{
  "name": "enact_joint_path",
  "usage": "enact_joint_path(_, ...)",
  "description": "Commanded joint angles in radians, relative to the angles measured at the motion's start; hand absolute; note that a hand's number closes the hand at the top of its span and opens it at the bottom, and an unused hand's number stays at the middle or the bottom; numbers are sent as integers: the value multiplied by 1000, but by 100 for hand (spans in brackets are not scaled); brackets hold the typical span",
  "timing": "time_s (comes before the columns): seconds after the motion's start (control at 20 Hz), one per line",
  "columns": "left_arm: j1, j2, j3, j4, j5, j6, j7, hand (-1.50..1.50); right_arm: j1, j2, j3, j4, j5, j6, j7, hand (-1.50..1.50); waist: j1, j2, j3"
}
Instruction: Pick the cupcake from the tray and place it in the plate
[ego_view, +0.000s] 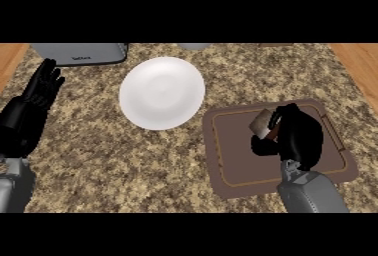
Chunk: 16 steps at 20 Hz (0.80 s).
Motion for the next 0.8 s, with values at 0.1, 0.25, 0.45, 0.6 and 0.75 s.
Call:
enact_joint_path(0.1, -55, -19, -26, 30, -6, -13, -18, 0, -54, 125, 231, -271, 104, -24, 221, 150, 56, 25, 4)
enact_joint_path(0.25, -54, -22, -34, 26, -7, -31, -12, 0, -65, 127, 287, -361, 120, 25, 289, 150, 69, 30, 5)
enact_joint_path(0.45, -13, -50, -65, -62, -25, -23, 6, 0, -277, 128, 364, -171, 77, -11, 434, 150, 94, 33, 5)
enact_joint_path(0.6, -71, -55, -48, 53, -43, -26, -42, 0, -358, 128, 346, -52, 40, -81, 422, 150, 89, 36, 5)
enact_joint_path(0.75, -90, -61, -43, 76, -48, -18, -60, 0, -525, 128, 219, 42, -85, -62, 402, 150, 102, 40, 5)
